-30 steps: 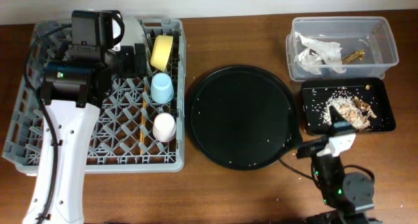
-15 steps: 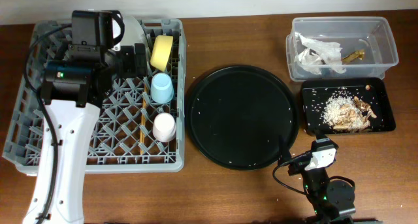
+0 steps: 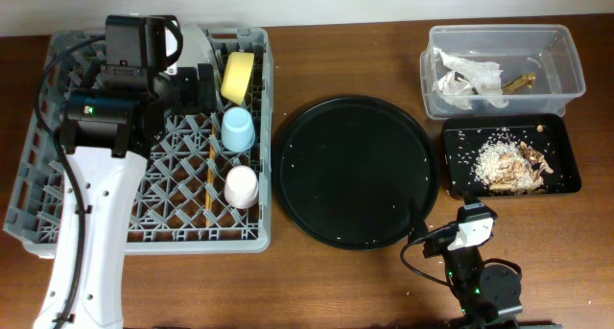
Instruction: Sort waste into correct bins and load items into the dishwasher rack
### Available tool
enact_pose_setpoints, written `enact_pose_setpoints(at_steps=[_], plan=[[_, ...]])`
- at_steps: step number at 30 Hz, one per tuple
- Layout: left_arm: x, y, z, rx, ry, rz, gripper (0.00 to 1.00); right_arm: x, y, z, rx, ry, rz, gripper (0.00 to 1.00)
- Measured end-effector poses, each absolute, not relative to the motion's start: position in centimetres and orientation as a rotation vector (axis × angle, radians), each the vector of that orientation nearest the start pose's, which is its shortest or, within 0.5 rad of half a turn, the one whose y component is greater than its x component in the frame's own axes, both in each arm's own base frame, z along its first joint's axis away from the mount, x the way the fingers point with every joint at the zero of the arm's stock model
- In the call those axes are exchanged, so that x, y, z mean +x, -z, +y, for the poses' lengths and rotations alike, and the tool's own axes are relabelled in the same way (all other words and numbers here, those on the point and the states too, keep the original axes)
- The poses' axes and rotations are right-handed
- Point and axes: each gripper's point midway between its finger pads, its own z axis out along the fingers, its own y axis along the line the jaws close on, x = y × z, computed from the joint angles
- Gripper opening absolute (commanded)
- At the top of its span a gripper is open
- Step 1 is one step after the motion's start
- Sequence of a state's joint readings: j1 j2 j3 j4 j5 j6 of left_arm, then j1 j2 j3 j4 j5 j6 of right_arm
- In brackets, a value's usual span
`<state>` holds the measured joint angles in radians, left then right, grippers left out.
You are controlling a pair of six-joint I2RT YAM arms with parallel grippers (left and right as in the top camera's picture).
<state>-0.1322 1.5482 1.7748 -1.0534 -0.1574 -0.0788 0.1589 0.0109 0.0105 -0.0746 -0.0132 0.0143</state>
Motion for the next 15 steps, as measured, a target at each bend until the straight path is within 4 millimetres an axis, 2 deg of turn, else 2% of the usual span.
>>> enact_pose_setpoints(at_steps=[2,3,5,6,7,8,9,10,12,13,15], plan=[[40.0,-31.2,-1.8,-0.007,-0.157,2.394,1.00,24.3,-15.8,4.1,-0.129,-0.143,1.643,0.98],[38.9,-31.6,-1.2,-0.004,-0.190,2.396,1.00,24.3,-15.8,4.1,-0.129,-0.143,1.642,0.98],[36.4,-35.3,-0.1,-0.048,-0.182,2.246,1.00,24.3,-15.8,4.1,-0.129,-0.143,1.642,0.98],[34.1,-37.2,1.4,-0.099,-0.186,2.148,1.00,24.3,-15.8,4.1,-0.130,-0.144,1.641,0.98],[30.4,-39.7,3.3,-0.174,-0.191,1.959,1.00,24.3,-15.8,4.1,-0.129,-0.143,1.642,0.99],[28.9,-40.6,3.8,-0.196,-0.180,1.839,1.00,24.3,-15.8,4.1,-0.129,-0.142,1.641,0.98],[27.9,-39.1,4.1,-0.207,-0.170,1.762,1.00,24.3,-15.8,4.1,-0.129,-0.143,1.642,0.98],[27.6,-35.6,4.2,-0.209,-0.164,1.732,1.00,24.3,-15.8,4.1,-0.129,-0.143,1.642,0.98],[27.2,-31.2,4.0,-0.204,-0.152,1.687,1.00,24.3,-15.8,4.1,-0.129,-0.144,1.640,0.98],[27.0,-30.8,3.9,-0.201,-0.142,1.609,1.00,24.3,-15.8,4.1,-0.130,-0.143,1.641,0.98],[26.2,-27.3,3.9,-0.201,-0.135,1.541,1.00,24.3,-15.8,4.1,-0.129,-0.143,1.643,0.98]])
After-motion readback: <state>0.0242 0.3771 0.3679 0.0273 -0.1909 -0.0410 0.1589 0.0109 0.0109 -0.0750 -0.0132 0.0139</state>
